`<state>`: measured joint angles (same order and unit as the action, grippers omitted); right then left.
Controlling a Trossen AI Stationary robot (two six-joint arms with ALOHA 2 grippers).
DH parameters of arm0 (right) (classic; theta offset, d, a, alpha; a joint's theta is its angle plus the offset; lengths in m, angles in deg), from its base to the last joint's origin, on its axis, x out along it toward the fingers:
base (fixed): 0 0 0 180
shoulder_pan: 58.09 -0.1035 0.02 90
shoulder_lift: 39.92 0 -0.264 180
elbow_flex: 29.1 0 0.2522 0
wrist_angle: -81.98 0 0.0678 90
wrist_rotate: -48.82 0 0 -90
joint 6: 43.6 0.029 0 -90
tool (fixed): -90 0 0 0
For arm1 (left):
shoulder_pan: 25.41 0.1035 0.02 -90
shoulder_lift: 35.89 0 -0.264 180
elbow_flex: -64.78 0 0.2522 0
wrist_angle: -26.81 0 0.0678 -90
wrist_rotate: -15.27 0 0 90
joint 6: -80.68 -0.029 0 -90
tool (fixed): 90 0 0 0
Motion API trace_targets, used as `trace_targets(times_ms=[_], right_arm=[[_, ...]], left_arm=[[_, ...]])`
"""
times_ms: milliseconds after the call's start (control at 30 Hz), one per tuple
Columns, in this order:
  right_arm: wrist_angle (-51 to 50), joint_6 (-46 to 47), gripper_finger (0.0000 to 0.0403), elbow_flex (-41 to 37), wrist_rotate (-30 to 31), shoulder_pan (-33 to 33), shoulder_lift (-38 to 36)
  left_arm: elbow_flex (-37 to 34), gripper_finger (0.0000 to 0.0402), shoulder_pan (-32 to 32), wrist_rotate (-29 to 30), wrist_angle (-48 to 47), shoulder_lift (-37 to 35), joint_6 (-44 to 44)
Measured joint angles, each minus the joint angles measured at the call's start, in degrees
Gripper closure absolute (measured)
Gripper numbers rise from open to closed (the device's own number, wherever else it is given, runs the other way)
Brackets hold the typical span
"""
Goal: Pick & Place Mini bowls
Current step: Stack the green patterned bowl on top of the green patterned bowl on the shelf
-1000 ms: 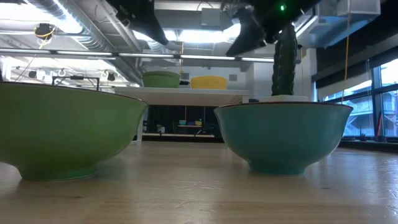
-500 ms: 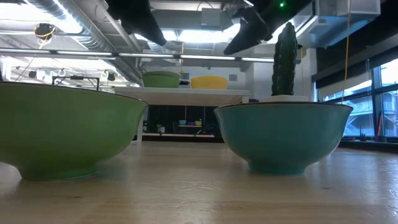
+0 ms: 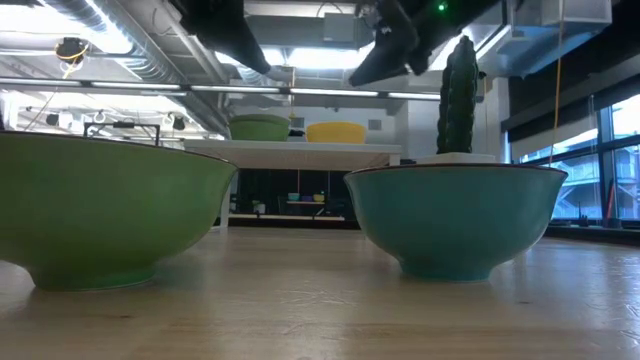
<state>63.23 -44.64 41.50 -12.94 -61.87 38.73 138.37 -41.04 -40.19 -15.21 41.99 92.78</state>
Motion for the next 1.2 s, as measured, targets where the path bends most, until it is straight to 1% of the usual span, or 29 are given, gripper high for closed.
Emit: trace_targets(times_ms=[67, 133, 233, 300, 433, 567, 633, 800, 933, 1033, 1133, 1200], right_arm=[[1.16, -1.94, 0.0386, 0.12, -3.37, 0.40, 0.00], [0.15, -2.75, 0.0397, 1.22, -7.41, 0.91, 0.00], [-1.82, -3.07, 0.0396, 3.13, -13.51, 1.52, 0.00], [-1.96, -3.69, 0.0396, 3.25, -15.86, 1.79, 0.00], [-2.47, -4.39, 0.0395, 3.25, -15.95, 2.09, 0.00], [-3.65, -1.93, 0.0395, 3.21, -15.87, 2.13, 0.00], [-3.92, 0.46, 0.0395, 3.21, -15.91, 2.12, 0.00], [-9.30, 2.82, 0.0395, 3.14, -17.84, 0.81, 0.75], [-10.03, 6.15, 0.0395, 1.22, -17.48, -0.25, 2.35], [-9.66, 8.56, 0.0394, -0.58, -17.44, -0.28, 3.12], [-9.74, 10.32, 0.0383, -2.50, -17.34, -0.28, 3.39], [-9.00, 10.96, 0.0372, -3.72, -17.32, -0.28, 3.39]], left_arm=[[-0.04, 0.0391, 0.00, 0.62, -0.01, 0.52, -1.19], [-0.04, 0.0391, 0.01, 1.38, 0.35, 1.27, -2.29], [-0.07, 0.0393, 0.40, 2.19, 1.42, 2.78, -4.25], [-0.11, 0.0393, 0.89, 1.56, 1.49, 3.55, -4.54], [-0.11, 0.0390, 1.66, -2.40, 1.37, 4.89, -3.53], [-0.11, 0.0389, 1.60, -7.15, 1.51, 5.47, -0.40], [-0.11, 0.0390, 1.60, -9.93, 1.46, 5.65, 0.03], [-0.11, 0.0382, 1.60, -18.43, 1.52, 5.76, -0.27], [-0.11, 0.0359, 1.17, -22.90, 2.37, 5.76, -0.37], [-0.11, 0.0335, 0.60, -25.10, 4.60, 5.76, -1.75], [-0.11, 0.0310, 0.12, -28.36, 6.90, 5.76, -3.48], [-0.11, 0.0295, -0.07, -31.55, 7.61, 5.86, -4.20]])
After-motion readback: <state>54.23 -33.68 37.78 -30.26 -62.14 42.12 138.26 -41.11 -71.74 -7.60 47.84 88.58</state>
